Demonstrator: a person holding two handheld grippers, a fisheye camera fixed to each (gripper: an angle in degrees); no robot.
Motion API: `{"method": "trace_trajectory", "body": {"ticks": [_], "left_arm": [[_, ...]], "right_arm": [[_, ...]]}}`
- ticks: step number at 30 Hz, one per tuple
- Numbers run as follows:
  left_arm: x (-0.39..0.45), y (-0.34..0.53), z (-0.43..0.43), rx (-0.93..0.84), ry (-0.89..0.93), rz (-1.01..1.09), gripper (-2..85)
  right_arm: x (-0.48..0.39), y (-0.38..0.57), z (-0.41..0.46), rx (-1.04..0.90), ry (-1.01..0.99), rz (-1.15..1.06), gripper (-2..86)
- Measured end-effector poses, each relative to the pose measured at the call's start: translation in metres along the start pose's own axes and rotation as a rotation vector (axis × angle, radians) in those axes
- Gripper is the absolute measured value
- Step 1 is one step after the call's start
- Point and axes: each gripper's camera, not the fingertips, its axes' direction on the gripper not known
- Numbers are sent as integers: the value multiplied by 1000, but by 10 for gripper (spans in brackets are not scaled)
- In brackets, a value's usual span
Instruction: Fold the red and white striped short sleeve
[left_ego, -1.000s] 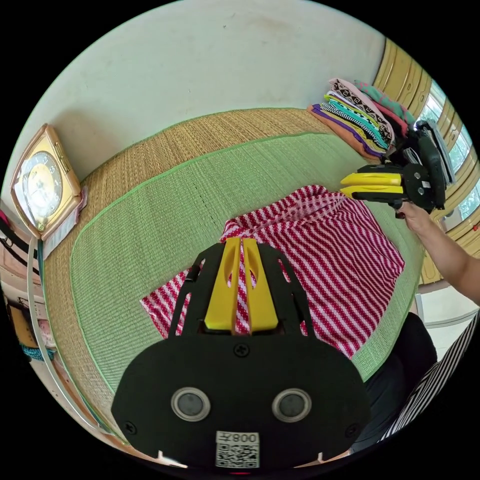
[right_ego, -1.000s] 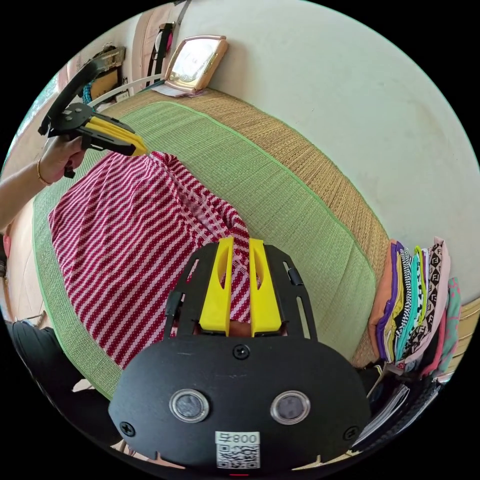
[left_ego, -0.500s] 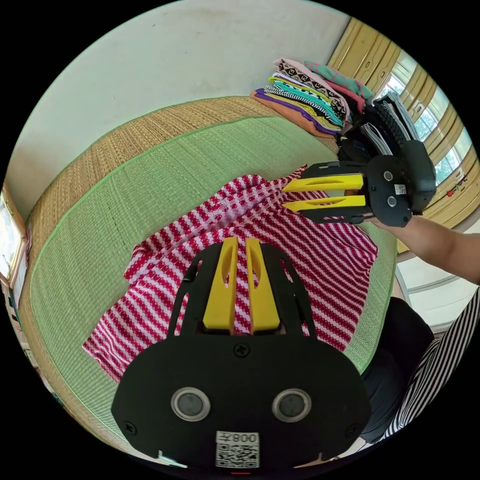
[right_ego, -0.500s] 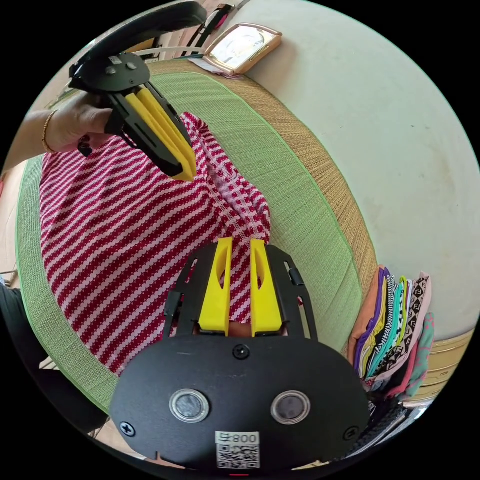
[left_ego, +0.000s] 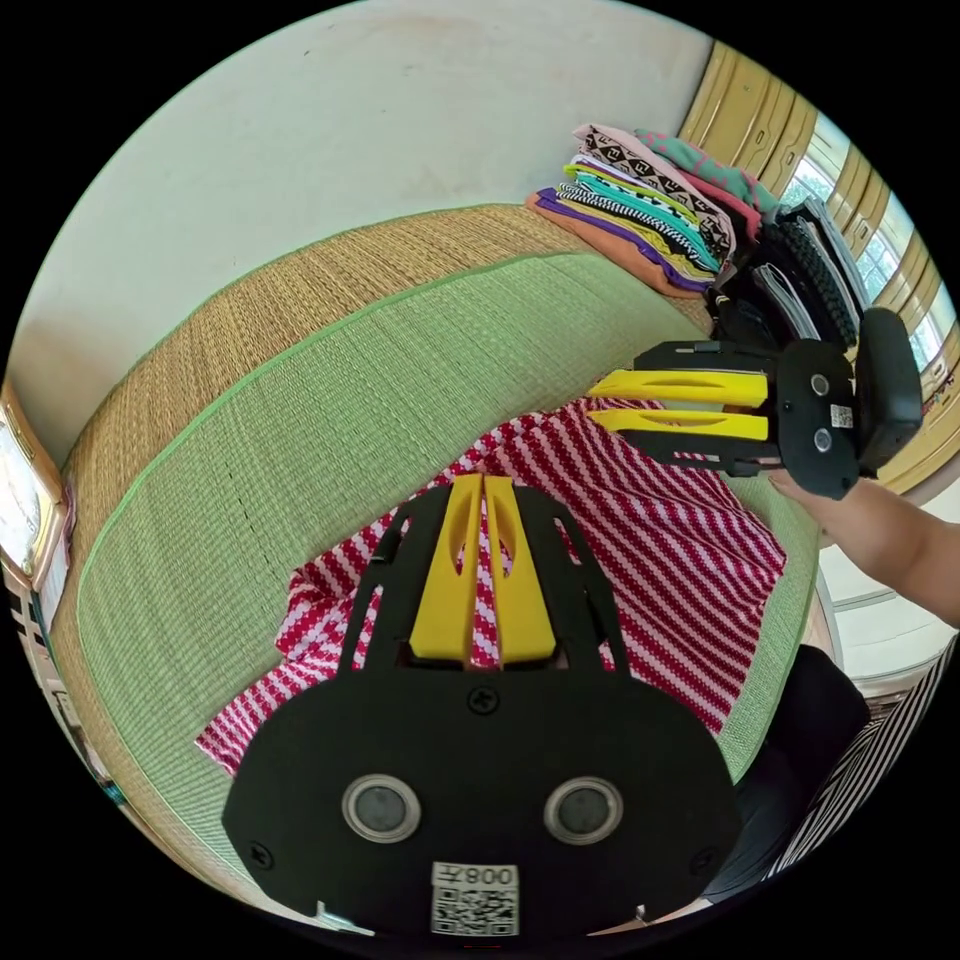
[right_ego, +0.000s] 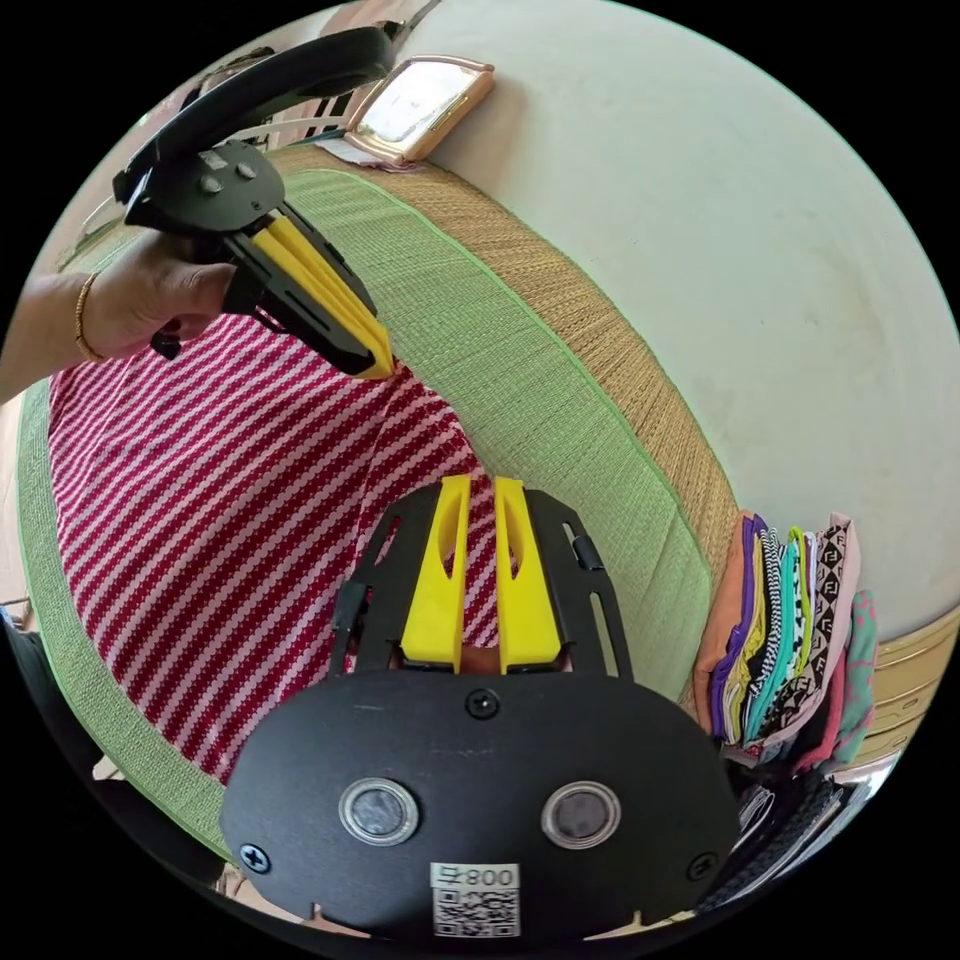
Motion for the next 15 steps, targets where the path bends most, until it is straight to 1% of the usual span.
{"method": "trace_trajectory", "body": {"ticks": [6,9,11,15], "left_arm": [[-33,20,-42,60,24,-80,4],[-60,48,-82,112,39,-154,5],[-83,85,-115,148,16,-237,4],[-125,144,-146,123,-89,-389,3]], "right_arm": [[55,7,8,-37,-37,101,46],[89,23,3,-33,-144,196,42],[101,41,-7,-8,-208,224,26],[106,63,2,-54,-174,229,5]]}}
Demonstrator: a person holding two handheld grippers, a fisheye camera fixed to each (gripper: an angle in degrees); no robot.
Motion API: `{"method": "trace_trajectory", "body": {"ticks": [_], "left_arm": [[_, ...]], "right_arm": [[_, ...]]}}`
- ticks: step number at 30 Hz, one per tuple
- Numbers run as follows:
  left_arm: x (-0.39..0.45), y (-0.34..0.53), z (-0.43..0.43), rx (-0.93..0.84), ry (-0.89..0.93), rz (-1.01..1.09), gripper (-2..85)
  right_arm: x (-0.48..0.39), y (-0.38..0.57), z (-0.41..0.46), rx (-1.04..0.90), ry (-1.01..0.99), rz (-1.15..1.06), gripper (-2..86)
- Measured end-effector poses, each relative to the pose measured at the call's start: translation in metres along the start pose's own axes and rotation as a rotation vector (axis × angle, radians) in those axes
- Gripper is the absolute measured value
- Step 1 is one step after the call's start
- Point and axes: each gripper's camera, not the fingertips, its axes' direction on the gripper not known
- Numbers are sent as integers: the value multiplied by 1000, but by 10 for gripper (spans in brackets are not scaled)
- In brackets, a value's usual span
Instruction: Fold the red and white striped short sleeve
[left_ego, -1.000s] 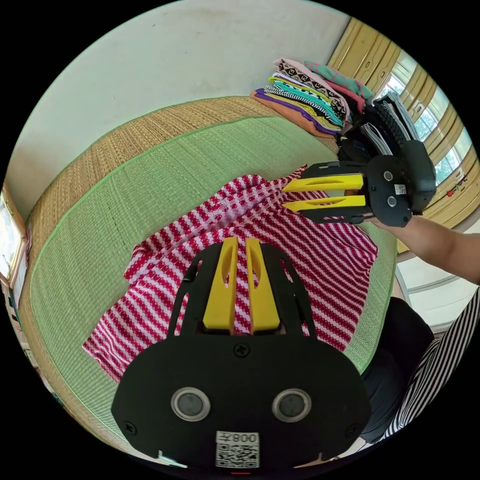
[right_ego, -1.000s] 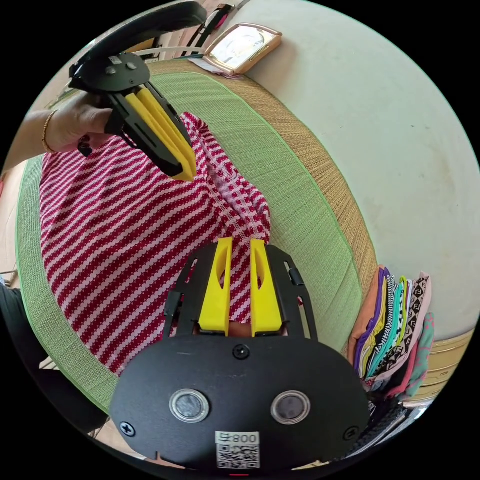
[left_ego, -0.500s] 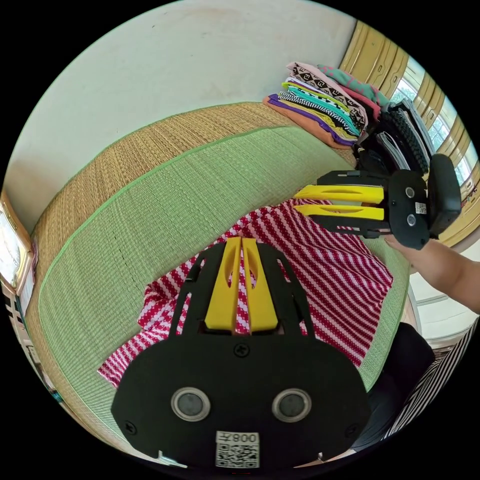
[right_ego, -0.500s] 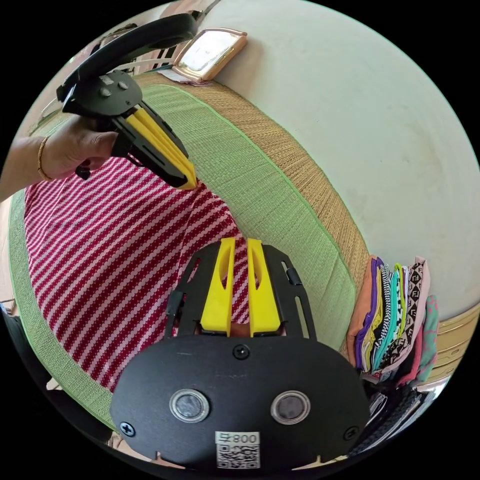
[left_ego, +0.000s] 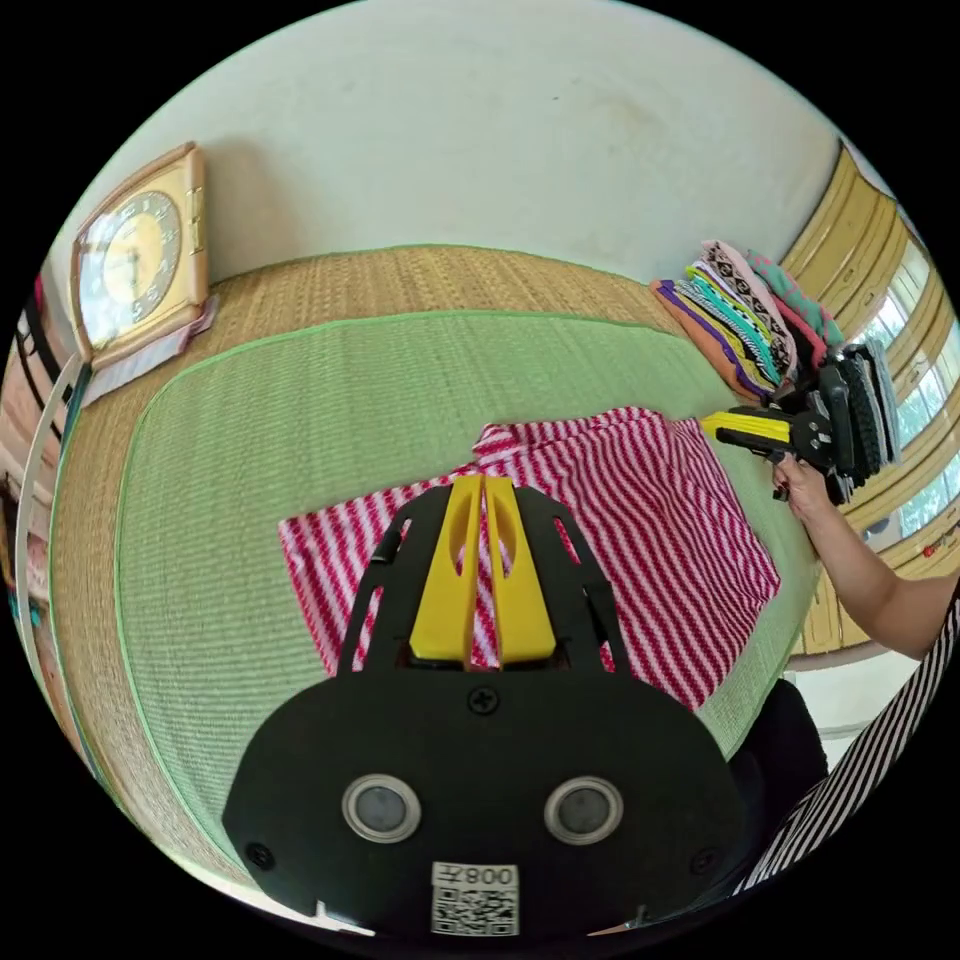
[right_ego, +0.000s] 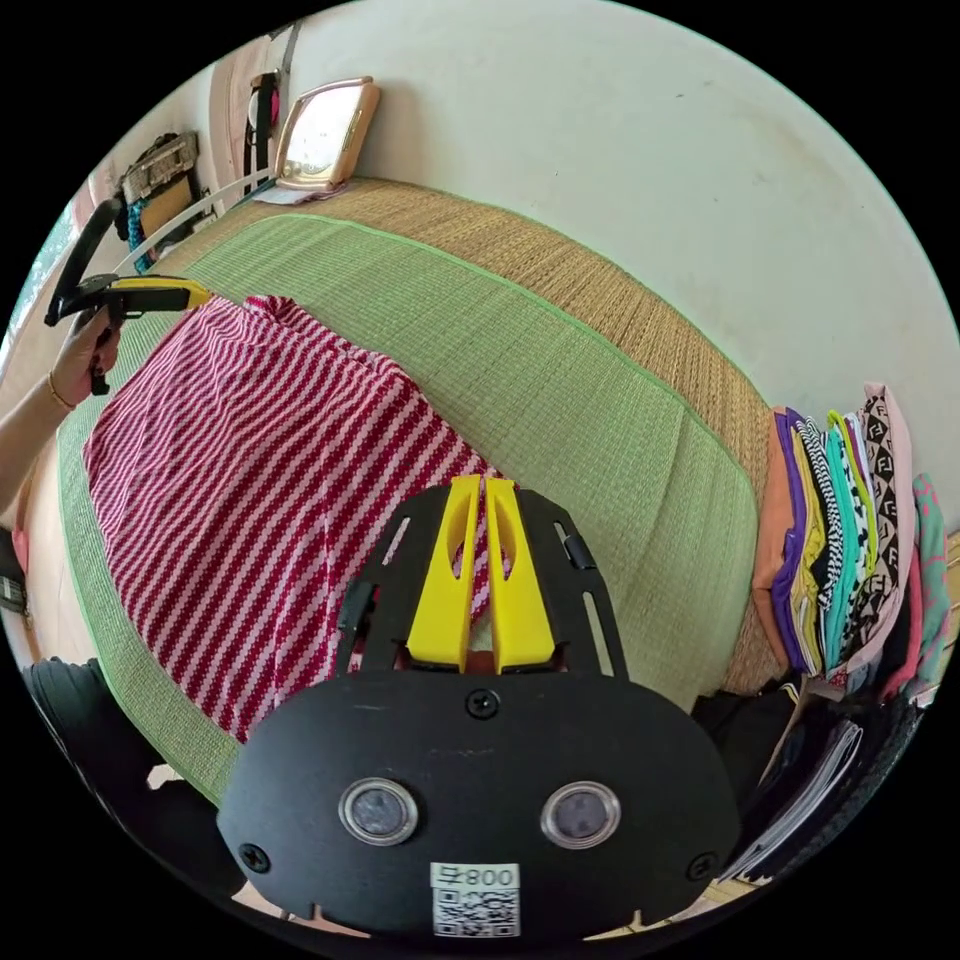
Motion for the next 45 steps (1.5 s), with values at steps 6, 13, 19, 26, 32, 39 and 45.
{"method": "trace_trajectory", "body": {"ticks": [6,13,19,26,32,39,45], "left_arm": [[-91,13,0,-98,-17,-233,2],[-120,24,-31,-89,10,-237,4],[-143,55,-82,-16,177,-243,16],[-167,168,-125,-108,302,-329,87],[-184,228,-116,-171,436,-424,95],[-187,231,-91,-220,469,-393,40],[-194,242,-88,-239,512,-395,25]], "right_arm": [[66,4,25,-66,-172,176,-2],[110,18,-7,-10,-256,228,8],[149,58,-36,22,-439,354,50],[151,156,-75,-89,-576,508,100],[163,202,-70,-87,-712,703,104],[172,185,-67,-136,-659,699,56],[190,181,-77,-171,-635,722,9]]}}
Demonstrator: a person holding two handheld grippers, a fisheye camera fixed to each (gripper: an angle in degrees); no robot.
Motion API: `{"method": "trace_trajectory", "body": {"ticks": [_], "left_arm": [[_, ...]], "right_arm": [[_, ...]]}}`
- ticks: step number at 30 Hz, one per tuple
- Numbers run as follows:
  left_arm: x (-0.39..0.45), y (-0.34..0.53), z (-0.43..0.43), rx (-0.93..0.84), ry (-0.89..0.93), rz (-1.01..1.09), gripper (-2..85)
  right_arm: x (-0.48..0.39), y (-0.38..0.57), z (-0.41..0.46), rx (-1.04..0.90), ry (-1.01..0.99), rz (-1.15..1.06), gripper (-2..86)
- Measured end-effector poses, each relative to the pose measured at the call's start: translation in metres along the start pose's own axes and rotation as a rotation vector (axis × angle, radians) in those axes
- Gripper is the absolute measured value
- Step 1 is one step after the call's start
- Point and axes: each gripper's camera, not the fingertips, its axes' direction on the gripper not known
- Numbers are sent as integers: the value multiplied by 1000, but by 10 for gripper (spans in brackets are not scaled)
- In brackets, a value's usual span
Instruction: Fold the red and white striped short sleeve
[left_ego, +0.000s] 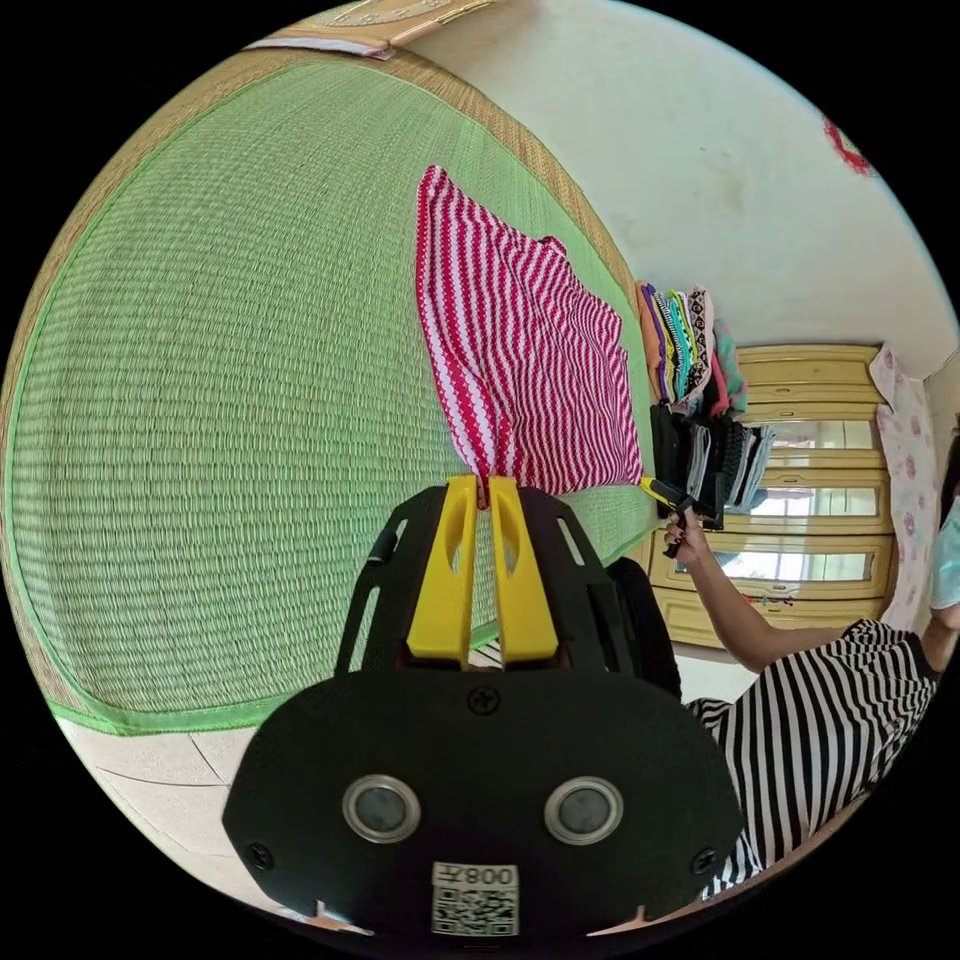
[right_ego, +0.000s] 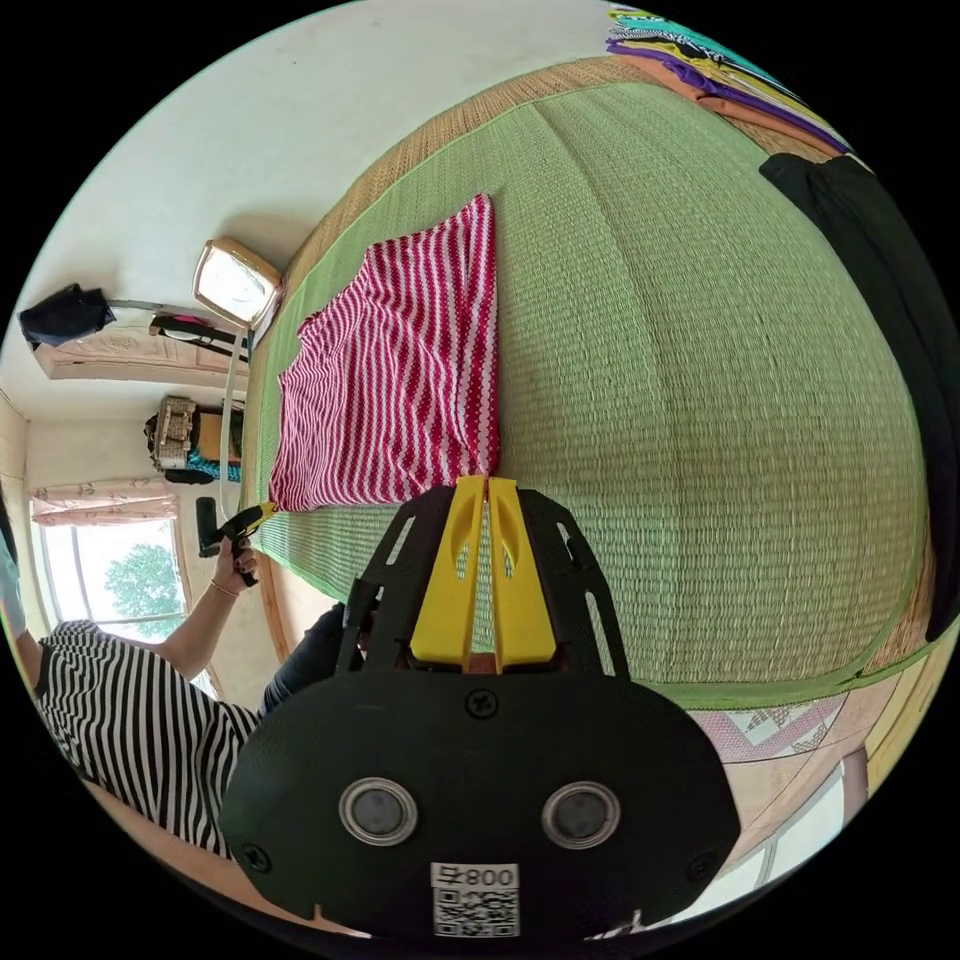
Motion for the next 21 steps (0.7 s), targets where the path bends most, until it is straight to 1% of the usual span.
{"method": "trace_trajectory", "body": {"ticks": [3,6,9,14,18,21], "left_arm": [[-6,8,-5,8,-15,10,23],[-16,18,-2,-6,-66,31,22],[-38,33,7,-1,-73,10,23],[-59,64,49,-29,-129,-10,28],[-66,88,70,19,-163,-41,36],[-67,117,81,105,-180,-87,40]], "right_arm": [[-2,2,-12,-7,-7,-2,4],[2,11,-22,-10,-42,-7,2],[14,24,-25,-28,-117,7,1],[25,37,-15,-106,-188,2,2],[31,37,-23,-84,-240,-1,2],[36,39,-31,-59,-291,-10,2]]}}
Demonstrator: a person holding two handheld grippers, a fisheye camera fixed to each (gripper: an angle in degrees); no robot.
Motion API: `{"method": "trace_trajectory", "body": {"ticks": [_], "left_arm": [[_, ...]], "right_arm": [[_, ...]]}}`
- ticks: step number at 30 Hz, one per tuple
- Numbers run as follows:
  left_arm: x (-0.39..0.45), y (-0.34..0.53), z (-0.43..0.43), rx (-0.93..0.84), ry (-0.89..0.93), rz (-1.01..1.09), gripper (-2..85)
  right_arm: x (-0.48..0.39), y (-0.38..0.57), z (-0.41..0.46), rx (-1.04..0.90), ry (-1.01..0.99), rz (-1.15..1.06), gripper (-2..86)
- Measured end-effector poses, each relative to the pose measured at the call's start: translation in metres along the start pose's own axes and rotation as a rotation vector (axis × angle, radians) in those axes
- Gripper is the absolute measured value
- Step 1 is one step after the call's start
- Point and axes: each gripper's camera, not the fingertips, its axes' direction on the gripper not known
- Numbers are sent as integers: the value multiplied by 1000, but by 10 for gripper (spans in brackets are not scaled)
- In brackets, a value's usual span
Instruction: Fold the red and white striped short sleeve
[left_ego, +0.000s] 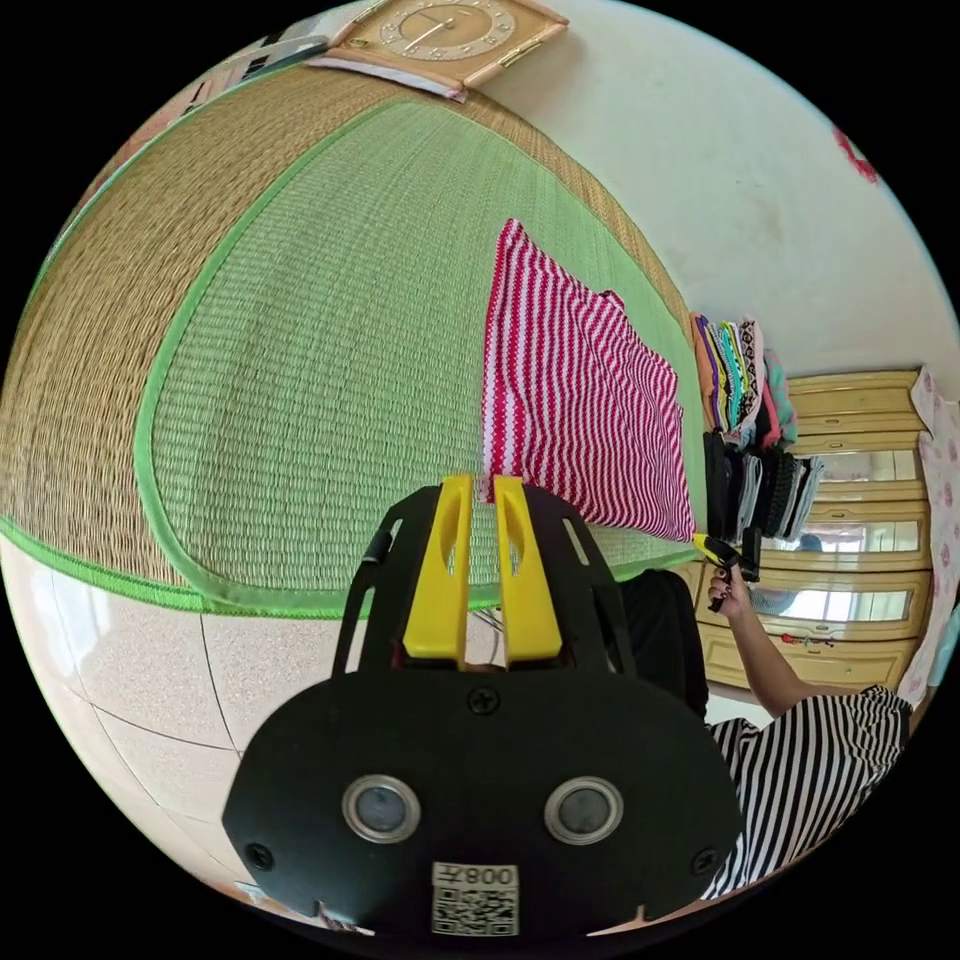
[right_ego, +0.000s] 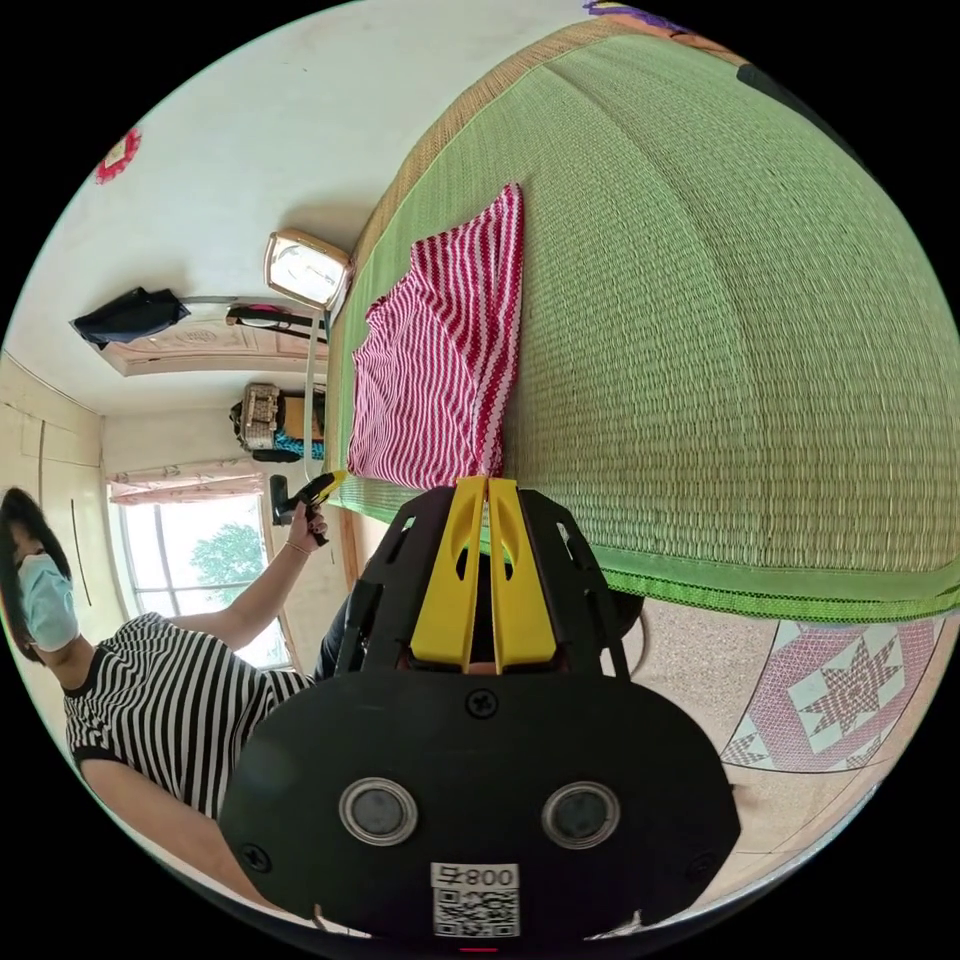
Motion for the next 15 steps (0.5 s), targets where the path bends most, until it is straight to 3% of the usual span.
{"method": "trace_trajectory", "body": {"ticks": [3,6,10,15], "left_arm": [[24,35,16,59,9,38,40],[92,63,69,2,52,216,43],[229,103,185,-162,90,593,68],[363,157,303,-230,-38,982,91]], "right_arm": [[1,2,-6,16,-32,-5,2],[-3,3,-14,36,-68,-22,2],[-16,0,-22,27,-70,-41,2],[-27,-8,-31,19,-83,-54,2]]}}
